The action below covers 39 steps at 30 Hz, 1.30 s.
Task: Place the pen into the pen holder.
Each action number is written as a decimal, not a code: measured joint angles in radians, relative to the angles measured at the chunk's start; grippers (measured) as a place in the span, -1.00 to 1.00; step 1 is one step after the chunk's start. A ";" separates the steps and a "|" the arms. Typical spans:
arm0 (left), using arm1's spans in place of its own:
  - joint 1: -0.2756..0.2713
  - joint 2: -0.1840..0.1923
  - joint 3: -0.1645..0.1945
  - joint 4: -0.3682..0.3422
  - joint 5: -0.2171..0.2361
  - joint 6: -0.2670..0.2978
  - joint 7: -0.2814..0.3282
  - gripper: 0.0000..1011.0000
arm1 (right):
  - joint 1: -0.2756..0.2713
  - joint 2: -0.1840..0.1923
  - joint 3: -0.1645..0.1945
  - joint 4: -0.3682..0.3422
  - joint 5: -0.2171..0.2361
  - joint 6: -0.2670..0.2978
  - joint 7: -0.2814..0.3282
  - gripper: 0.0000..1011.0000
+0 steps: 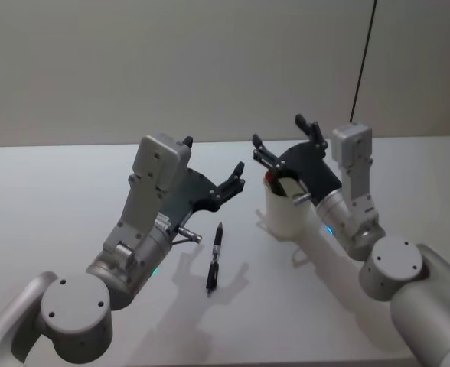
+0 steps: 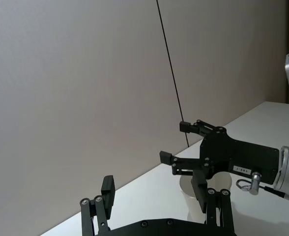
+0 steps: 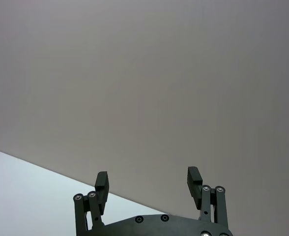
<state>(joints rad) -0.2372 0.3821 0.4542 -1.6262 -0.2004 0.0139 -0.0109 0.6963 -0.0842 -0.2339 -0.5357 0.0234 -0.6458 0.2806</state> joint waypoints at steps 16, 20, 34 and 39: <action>0.000 0.000 0.000 0.000 0.000 0.000 0.000 0.98 | -0.206 0.049 0.016 -0.415 0.053 0.213 -0.108 0.98; 0.000 0.000 0.000 0.000 0.000 0.000 0.000 0.98 | -0.255 0.062 0.022 -0.507 0.069 0.275 -0.154 0.98; 0.000 0.000 0.000 0.000 0.000 0.000 0.000 0.98 | -0.415 0.114 0.053 -0.783 0.133 0.471 -0.283 0.98; 0.000 0.000 0.000 0.000 0.000 0.000 0.000 0.98 | -0.458 0.130 0.065 -0.844 0.150 0.519 -0.309 0.98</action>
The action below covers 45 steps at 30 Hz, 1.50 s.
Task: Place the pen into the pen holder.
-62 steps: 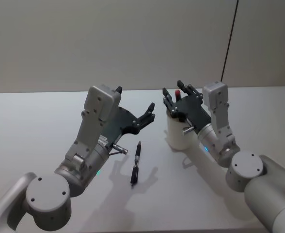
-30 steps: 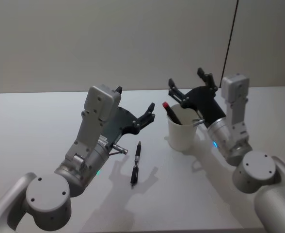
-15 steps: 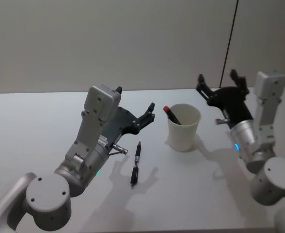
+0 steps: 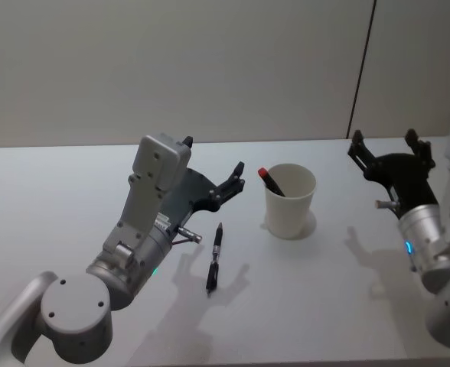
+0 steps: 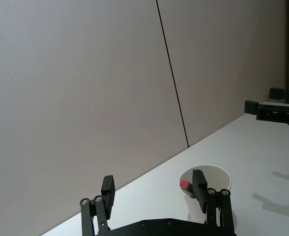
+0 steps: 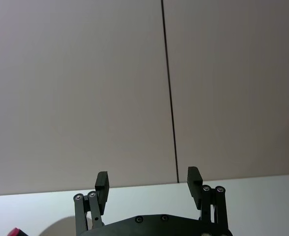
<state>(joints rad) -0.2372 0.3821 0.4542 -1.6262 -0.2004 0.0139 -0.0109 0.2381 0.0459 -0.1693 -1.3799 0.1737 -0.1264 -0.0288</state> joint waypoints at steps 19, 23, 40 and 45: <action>0.000 0.000 0.000 0.000 0.000 0.000 0.000 0.98 | -0.080 0.033 0.023 -0.097 0.025 0.082 -0.042 0.98; 0.000 0.000 0.000 0.000 0.000 0.000 0.000 0.98 | -0.087 0.036 0.025 -0.105 0.027 0.088 -0.045 0.98; 0.008 -0.005 -0.007 -0.001 -0.069 0.063 0.000 0.98 | -0.099 0.040 0.029 -0.118 0.030 0.100 -0.051 0.98; 0.011 -0.008 -0.011 -0.001 -0.108 0.100 0.004 0.98 | -0.100 0.040 0.029 -0.120 0.031 0.101 -0.051 0.98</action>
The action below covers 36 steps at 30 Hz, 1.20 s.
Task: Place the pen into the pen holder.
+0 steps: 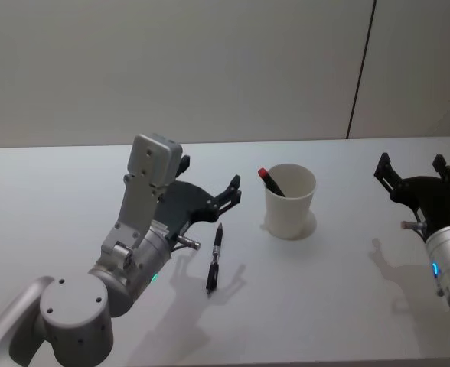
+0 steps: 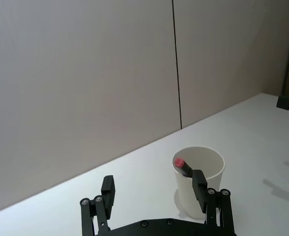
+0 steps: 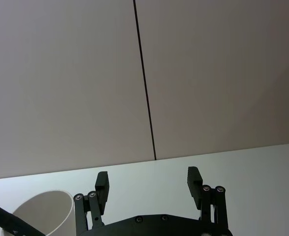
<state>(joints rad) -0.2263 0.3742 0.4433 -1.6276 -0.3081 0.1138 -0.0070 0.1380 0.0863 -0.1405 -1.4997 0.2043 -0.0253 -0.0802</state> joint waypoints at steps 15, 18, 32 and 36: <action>0.004 -0.016 -0.015 0.024 -0.136 0.137 0.021 0.98 | -0.002 0.001 0.001 -0.002 0.001 0.002 -0.001 0.98; 0.002 -0.021 -0.017 0.034 -0.157 0.163 0.025 0.98 | -0.002 0.001 0.001 -0.002 0.001 0.002 -0.001 0.98; -0.029 -0.053 -0.021 0.096 -0.208 0.281 0.041 0.98 | -0.002 0.001 0.001 -0.003 0.000 0.002 -0.001 0.98; -0.045 -0.063 -0.019 0.119 -0.191 0.321 0.034 0.98 | -0.002 0.001 0.001 -0.003 0.000 0.002 -0.001 0.98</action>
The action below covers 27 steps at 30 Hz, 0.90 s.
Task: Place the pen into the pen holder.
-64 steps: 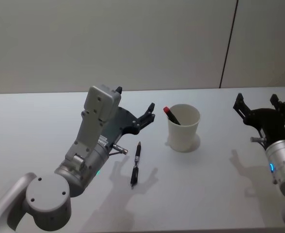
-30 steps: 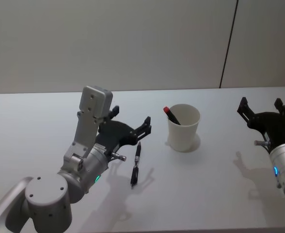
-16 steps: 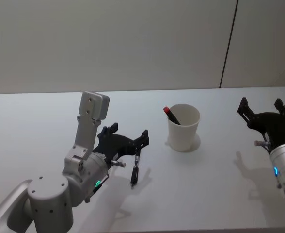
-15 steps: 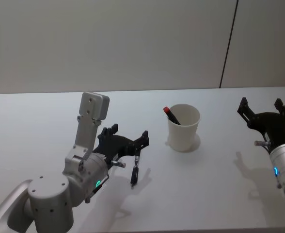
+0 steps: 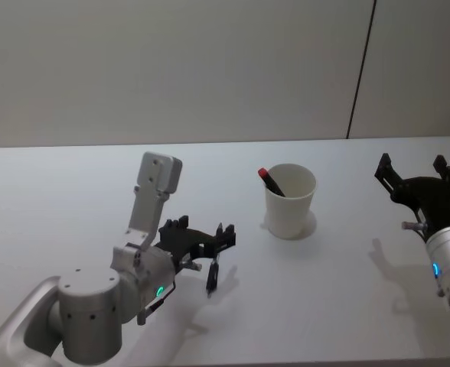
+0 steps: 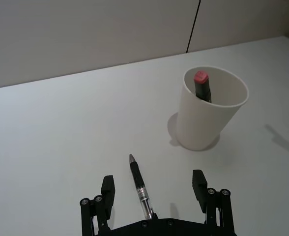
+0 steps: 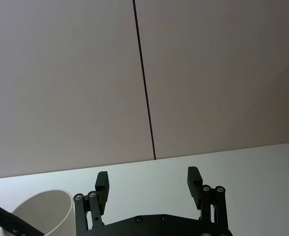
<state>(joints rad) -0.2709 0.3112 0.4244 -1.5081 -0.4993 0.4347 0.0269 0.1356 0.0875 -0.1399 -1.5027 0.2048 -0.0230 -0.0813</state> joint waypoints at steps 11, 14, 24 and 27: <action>-0.039 -0.024 0.014 0.056 0.072 0.079 -0.033 0.98 | 0.000 0.000 0.000 0.000 0.000 0.000 0.000 0.98; -0.050 -0.031 0.019 0.076 0.097 0.097 -0.044 0.98 | 0.000 0.000 0.000 0.000 0.000 0.000 0.000 0.98; -0.066 -0.045 0.028 0.118 0.143 0.122 -0.064 0.98 | 0.000 0.000 0.000 0.000 0.000 0.000 0.000 0.98; -0.069 -0.048 0.030 0.128 0.153 0.126 -0.069 0.98 | 0.000 0.000 0.000 0.000 0.000 0.000 0.000 0.98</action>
<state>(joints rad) -0.3399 0.2636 0.4545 -1.3806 -0.3466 0.5605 -0.0423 0.1356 0.0875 -0.1399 -1.5026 0.2048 -0.0231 -0.0812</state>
